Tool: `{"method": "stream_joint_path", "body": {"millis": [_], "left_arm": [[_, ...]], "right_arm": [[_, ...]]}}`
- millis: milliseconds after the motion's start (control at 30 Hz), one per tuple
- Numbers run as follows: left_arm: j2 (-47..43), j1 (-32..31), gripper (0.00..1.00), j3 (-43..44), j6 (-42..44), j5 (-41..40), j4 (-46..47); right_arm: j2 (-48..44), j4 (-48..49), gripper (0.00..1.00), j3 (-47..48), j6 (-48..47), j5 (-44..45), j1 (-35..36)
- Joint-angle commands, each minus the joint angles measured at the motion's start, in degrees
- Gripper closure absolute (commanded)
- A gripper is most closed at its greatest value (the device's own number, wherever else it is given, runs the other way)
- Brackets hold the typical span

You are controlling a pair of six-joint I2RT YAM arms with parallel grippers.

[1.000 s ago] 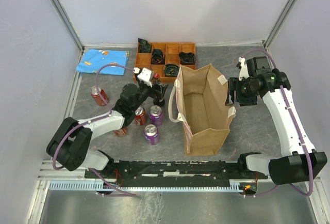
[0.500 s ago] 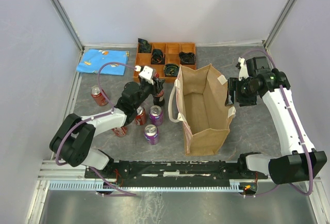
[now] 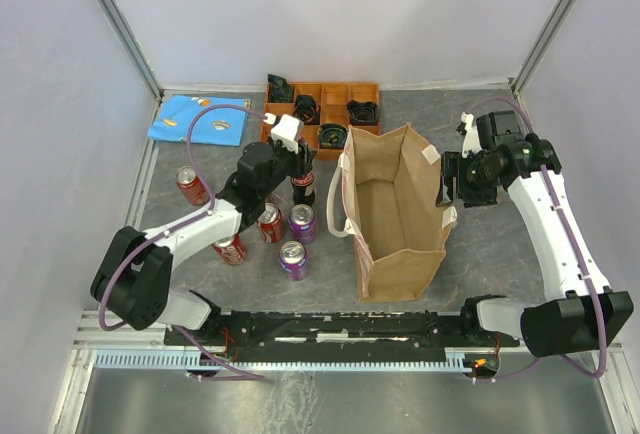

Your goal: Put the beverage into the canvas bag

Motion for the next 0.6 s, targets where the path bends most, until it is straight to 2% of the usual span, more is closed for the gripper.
{"method": "stream_joint_path", "body": {"millis": [0,300,567], "left_arm": [[-5.81,0.32,0.97,8.27,-0.32,0.71,5.03],[-6.29,0.3,0.97,16.35,-1.38,2.07,-1.19],[-5.01,0.25,0.97,30.29,-0.53,4.54,-9.55]], "right_arm": [[-0.08,2.03,0.28,-0.47,-0.12,-1.05,0.23],[-1.52,2.12,0.28,-1.91,0.14,-1.09,0.24],[-1.76,2.49,0.28,-2.17,0.23,-1.49,0.24]]}}
